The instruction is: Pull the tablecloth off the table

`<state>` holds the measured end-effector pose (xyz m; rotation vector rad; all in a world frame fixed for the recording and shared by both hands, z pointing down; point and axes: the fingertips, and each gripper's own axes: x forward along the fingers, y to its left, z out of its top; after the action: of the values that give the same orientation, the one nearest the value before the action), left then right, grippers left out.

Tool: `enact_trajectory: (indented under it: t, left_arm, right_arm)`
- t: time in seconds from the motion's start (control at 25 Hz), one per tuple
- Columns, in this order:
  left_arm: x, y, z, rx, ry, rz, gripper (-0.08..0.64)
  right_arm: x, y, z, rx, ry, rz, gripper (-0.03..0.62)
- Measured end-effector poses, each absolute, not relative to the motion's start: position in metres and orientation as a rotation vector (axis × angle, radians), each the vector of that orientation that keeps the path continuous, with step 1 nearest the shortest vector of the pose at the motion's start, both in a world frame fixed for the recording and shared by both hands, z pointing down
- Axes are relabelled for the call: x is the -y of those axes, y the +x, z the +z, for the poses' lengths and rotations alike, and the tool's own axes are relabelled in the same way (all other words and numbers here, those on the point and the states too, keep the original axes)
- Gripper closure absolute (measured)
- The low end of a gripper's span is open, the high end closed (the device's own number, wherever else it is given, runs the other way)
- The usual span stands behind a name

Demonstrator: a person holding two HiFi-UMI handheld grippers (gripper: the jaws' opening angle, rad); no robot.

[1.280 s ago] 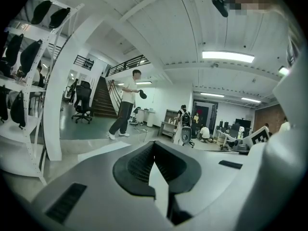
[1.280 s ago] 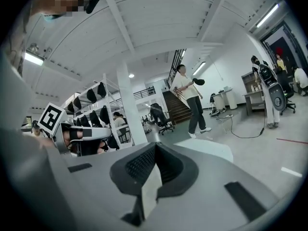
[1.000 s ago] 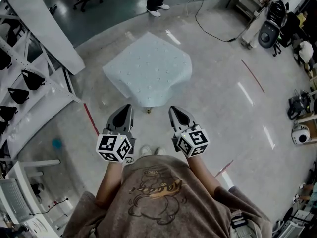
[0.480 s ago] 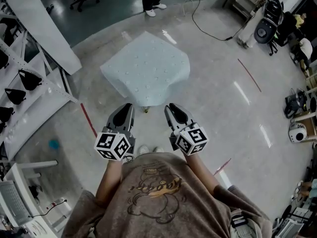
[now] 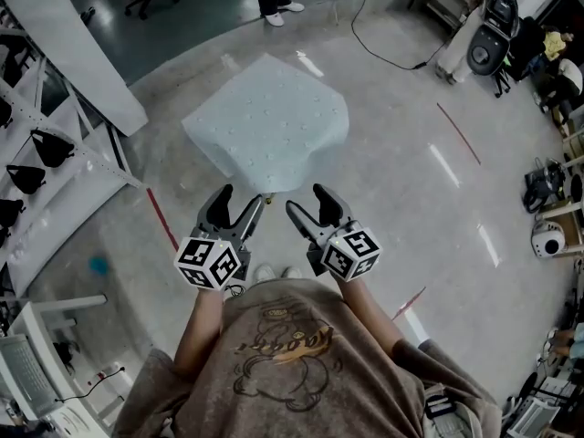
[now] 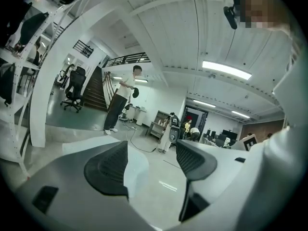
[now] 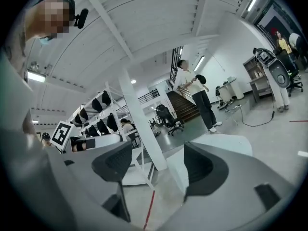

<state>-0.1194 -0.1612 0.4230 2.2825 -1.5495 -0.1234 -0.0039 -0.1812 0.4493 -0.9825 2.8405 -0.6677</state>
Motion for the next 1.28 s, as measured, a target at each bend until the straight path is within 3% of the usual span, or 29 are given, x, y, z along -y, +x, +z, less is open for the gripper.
enact_trajectory:
  t: [0.24, 0.56, 1.28]
  left_arm:
    - [0.167, -0.126, 0.436, 1.525, 2.234, -0.128, 0.239]
    - [0.182, -0.131, 0.477, 1.391, 2.121, -0.212, 0.238]
    - [0.241, -0.151, 0.674, 1.227, 1.779, -0.309, 0.236]
  right_arm:
    - [0.188, -0.008, 0.462, -2.802, -0.958, -0.807, 0.232]
    - [0.203, -0.017, 0.509, -2.669, -0.878, -1.095, 0.225]
    - [0.265, -0.026, 0.695, -2.396, -0.923, -1.555, 0.193]
